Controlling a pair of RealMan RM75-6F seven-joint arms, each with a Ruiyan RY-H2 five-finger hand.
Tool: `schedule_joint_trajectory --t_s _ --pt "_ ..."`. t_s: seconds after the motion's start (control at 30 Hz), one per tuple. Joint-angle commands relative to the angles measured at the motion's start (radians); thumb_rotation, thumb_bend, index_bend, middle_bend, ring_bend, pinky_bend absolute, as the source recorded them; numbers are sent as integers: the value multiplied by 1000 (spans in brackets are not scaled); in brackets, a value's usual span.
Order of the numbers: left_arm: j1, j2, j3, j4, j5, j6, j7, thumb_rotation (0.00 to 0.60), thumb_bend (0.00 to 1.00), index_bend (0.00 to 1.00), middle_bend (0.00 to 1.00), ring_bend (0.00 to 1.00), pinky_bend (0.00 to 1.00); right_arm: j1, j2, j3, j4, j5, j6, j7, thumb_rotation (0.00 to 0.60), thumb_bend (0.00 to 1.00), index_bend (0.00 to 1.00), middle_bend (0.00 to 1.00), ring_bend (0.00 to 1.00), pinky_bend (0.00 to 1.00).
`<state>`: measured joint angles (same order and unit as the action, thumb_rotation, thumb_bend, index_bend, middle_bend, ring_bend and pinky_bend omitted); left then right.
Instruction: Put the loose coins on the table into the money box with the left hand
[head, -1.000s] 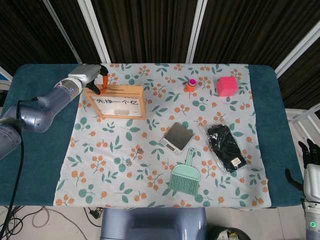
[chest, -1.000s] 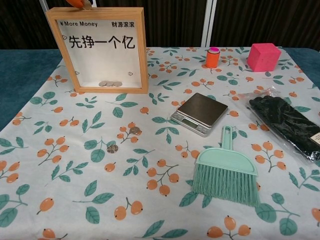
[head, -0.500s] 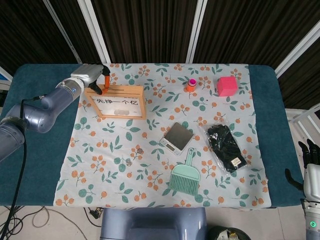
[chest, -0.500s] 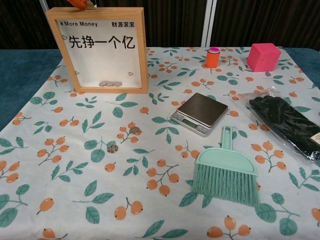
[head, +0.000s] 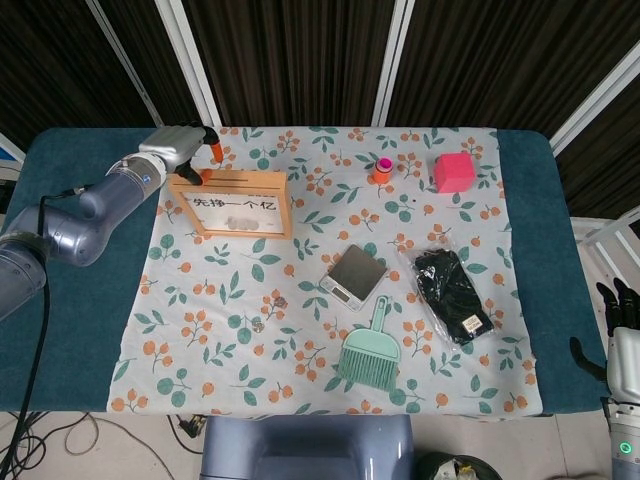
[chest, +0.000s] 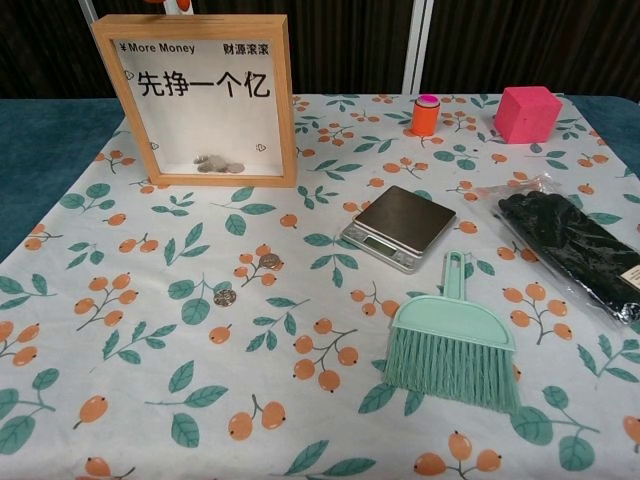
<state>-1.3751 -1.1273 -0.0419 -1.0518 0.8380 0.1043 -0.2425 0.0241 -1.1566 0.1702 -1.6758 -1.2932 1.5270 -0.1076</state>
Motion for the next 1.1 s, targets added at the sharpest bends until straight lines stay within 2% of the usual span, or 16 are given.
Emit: schedule_joint_trajectory --t_s 0.03,0.17,0.27,0.37,0.43,0.5,0.53,0.67,0.8,0.87,0.97,1.1 --pt "-8 5 15 -7 2 6 3 600 413 321 107 0 0 0 0 0 0 1 0 -2 600 395 117 27 50 0" --pt "-13 17 15 -32 -6 28 -6 600 413 319 109 0 0 0 -2 2 -1 4 1 -6 600 394 117 27 50 0" --pt "6 46 -26 -89 -2 102 -19 600 394 320 116 0 0 0 -2 4 -3 8 2 -7 600 395 117 27 50 0" --pt "85 100 -92 -219 60 300 -22 600 335 338 127 0 0 0 -1 5 -2 10 0 -4 600 394 117 27 50 0" --pt "175 128 -125 -323 139 488 -35 600 311 370 133 0 0 1 0 5 -2 13 -2 -4 600 394 117 27 50 0" --pt "259 146 -132 -402 212 635 -54 600 289 387 135 0 0 1 -1 7 -2 17 -4 -4 600 394 117 27 50 0" --pt "314 157 -123 -446 264 716 -64 600 281 391 134 0 0 1 -1 8 -3 19 -4 -4 600 394 117 27 50 0" --pt "464 175 -65 -545 400 887 -96 600 273 409 133 0 0 2 -1 8 -4 19 -4 -5 600 394 117 27 50 0" --pt "585 146 2 -583 540 1010 -158 600 272 450 135 0 0 1 -2 5 -4 16 -3 -7 600 395 117 27 50 0" --pt "631 109 33 -579 603 1056 -198 600 237 457 135 0 0 1 -3 3 -4 13 -3 -9 600 395 117 27 50 0" --pt "664 44 87 -539 691 1056 -238 600 170 443 130 0 0 2 -4 1 -3 12 -6 -10 600 394 117 27 50 0" --pt "663 -41 123 -485 739 1004 -265 600 169 435 126 0 0 4 -4 0 -1 6 -7 -8 600 395 117 27 50 0"
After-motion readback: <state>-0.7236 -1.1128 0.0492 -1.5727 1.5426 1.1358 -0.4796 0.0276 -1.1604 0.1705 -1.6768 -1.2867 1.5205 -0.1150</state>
